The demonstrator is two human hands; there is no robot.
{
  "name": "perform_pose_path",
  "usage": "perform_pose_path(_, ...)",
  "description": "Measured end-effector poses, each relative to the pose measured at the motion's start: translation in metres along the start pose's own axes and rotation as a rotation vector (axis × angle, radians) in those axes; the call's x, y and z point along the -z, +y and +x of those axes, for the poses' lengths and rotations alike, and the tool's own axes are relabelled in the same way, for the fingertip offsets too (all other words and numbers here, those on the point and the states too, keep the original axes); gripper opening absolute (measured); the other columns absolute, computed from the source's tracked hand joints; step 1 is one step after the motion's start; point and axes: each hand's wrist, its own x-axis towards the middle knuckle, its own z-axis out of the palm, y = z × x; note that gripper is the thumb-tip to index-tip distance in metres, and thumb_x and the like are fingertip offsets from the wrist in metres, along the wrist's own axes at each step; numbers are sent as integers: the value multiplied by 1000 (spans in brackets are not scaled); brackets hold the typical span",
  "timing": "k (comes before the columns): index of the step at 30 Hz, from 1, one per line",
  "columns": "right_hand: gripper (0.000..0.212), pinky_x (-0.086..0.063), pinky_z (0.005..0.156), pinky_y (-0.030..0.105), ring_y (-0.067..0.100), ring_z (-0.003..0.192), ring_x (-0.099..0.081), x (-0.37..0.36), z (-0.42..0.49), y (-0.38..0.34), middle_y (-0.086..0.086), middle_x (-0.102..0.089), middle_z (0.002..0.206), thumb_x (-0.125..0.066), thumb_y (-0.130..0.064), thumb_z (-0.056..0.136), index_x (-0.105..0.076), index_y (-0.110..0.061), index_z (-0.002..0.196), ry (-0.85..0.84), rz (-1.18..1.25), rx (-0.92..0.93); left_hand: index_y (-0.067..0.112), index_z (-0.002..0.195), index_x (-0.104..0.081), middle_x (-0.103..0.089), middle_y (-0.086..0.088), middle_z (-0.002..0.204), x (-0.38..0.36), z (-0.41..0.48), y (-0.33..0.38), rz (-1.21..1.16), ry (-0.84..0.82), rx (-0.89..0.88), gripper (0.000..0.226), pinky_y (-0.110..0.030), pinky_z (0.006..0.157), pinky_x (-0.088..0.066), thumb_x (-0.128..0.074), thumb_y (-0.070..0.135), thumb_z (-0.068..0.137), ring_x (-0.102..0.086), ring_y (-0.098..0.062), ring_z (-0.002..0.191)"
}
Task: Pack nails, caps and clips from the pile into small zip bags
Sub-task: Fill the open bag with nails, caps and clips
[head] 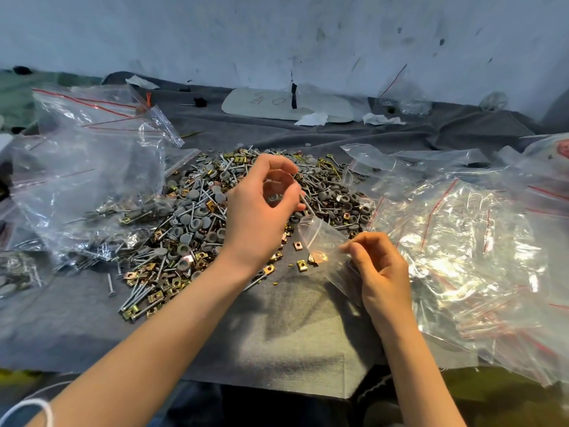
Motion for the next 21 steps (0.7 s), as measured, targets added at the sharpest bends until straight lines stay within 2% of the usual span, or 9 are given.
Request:
perform_pose_path(3,16,-48,75,22,9,79,-63,0,0,0,-5,-68,80,-56,-5,93,-59,-19,87,8,14,-13,20,102,-59,-66,4,85,-4,-5,-1,64,-41,-16,22,-40,79,-58,-65,3,89,-69,-16,78)
perform_pose_path(6,15,-48,75,21,9,79,-64,0,0,-2,-4,-68,80,-56,-4,93,-59,-18,87,9,10,-11,21,102,-61,-64,10,86,-4,-10,-5,124,-23,-43,23,-23,76,-55,-66,3,88,-65,-7,79)
perform_pose_path(8,15,-48,75,22,10,79,-64,0,0,-4,-2,-68,80,-56,-3,93,-58,-16,87,14,-8,-3,23,101,-61,-64,10,88,-1,-11,-7,134,11,-53,24,-18,76,-51,-65,2,89,-63,-4,81)
perform_pose_path(15,13,-48,75,24,10,78,-63,-1,-2,-8,-5,-67,79,-55,-3,93,-58,-13,86,21,-10,-20,21,100,-63,-65,4,90,-2,-10,-12,170,50,-48,23,-18,77,-52,-65,1,88,-62,-5,81)
perform_pose_path(19,12,-49,76,24,10,80,-64,-1,-2,-8,-3,-68,81,-55,-3,93,-58,-14,87,24,-8,-27,26,105,-61,-64,13,85,-3,-13,-16,129,-86,-14,26,-9,75,-47,-67,7,89,-63,0,82)
perform_pose_path(21,13,-49,76,23,10,80,-64,-1,-1,-8,-1,-68,81,-55,-3,93,-58,-14,87,20,-5,-30,28,108,-61,-67,13,89,-1,-13,-17,107,-143,-4,25,-9,77,-48,-66,10,91,-64,2,87)
